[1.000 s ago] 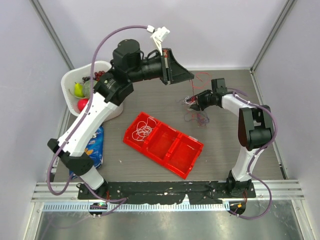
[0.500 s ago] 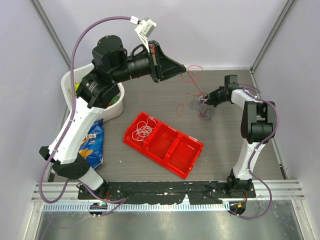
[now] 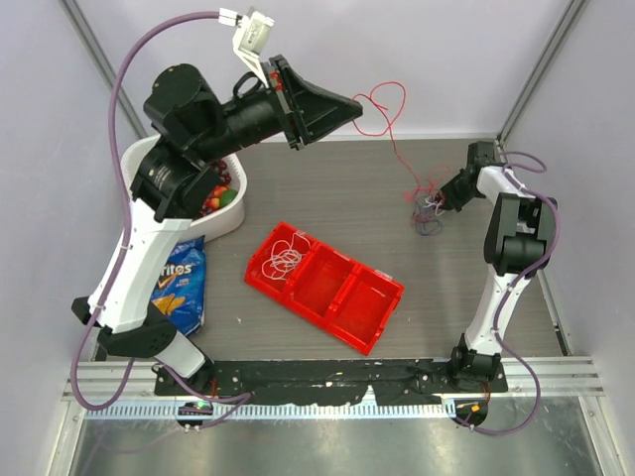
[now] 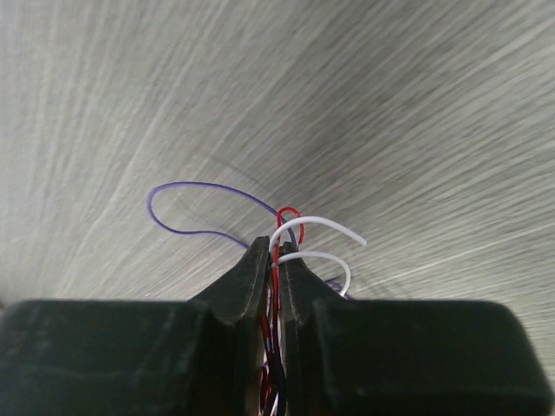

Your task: Untangle the cables

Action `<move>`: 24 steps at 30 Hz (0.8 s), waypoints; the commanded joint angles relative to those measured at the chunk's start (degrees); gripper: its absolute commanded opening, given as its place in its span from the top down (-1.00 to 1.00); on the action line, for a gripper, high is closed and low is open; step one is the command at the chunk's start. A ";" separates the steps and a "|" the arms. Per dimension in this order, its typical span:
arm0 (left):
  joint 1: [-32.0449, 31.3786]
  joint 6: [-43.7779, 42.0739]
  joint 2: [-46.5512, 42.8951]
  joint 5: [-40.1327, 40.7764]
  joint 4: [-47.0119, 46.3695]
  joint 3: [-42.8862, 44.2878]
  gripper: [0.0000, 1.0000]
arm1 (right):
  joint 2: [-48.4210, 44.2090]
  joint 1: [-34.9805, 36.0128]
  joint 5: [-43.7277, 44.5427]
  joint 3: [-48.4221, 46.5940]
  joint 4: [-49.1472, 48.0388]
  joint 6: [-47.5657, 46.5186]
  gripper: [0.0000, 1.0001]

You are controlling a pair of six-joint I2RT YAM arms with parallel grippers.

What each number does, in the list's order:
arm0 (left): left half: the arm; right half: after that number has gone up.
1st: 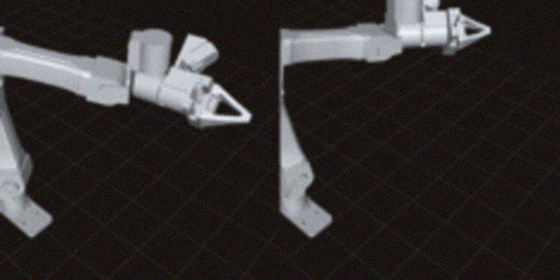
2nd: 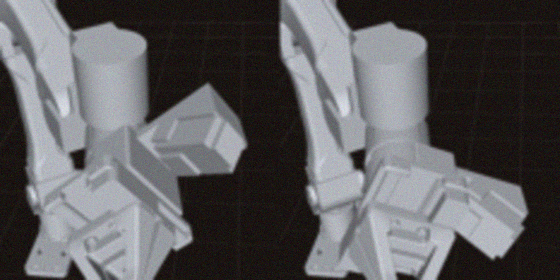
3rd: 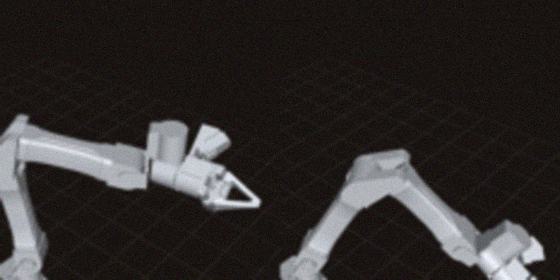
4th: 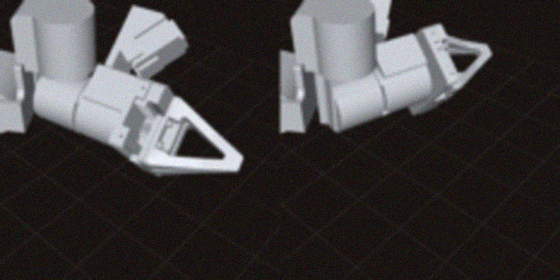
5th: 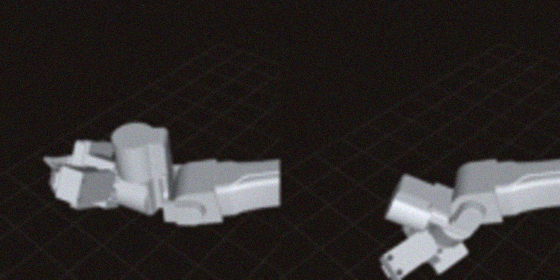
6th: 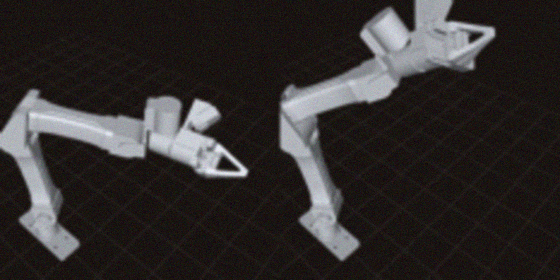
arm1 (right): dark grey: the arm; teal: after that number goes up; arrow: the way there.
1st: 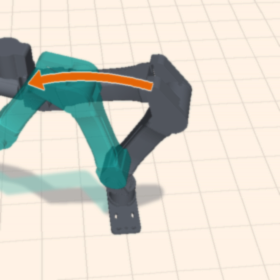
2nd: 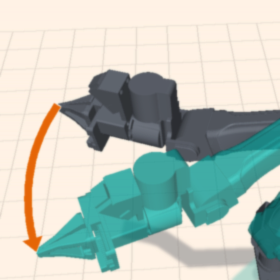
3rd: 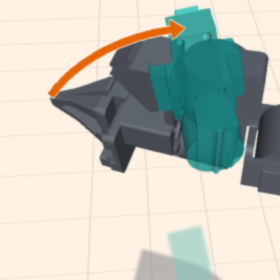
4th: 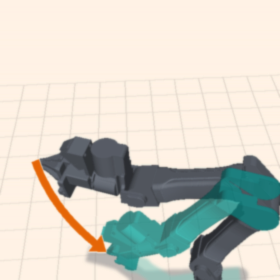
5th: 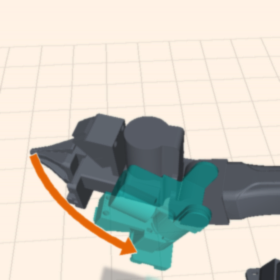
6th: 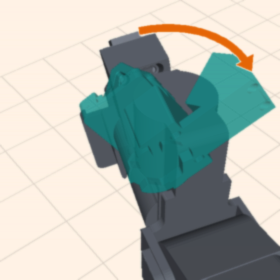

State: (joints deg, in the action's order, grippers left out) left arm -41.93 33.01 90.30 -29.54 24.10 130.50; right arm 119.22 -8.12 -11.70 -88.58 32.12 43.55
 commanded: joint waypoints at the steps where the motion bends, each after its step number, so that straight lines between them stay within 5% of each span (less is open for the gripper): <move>1: -0.08 1.26 -1.88 0.71 -4.15 2.39 1.00 | 0.22 0.03 5.90 -3.09 3.92 -5.67 0.75; 4: -0.08 1.70 -2.23 1.06 -4.67 3.97 1.00 | 0.66 -0.23 9.41 -4.75 4.53 -7.42 0.98; 13: -0.08 -0.58 -4.79 5.28 -4.68 1.17 1.00 | 1.55 -0.41 10.83 -8.98 7.34 -10.76 0.87; 18: -0.17 -1.28 -3.73 7.47 -2.48 0.81 1.00 | -2.14 0.12 7.93 -8.19 8.65 -11.12 0.08; 24: -0.08 -3.39 -3.38 14.15 2.35 -1.38 1.00 | -9.79 3.72 8.10 -6.09 9.89 -12.61 -0.41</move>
State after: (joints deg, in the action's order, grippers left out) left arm -41.93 32.01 86.74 -20.97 24.10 130.63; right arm 118.87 -7.29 -3.66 -95.04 41.23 32.42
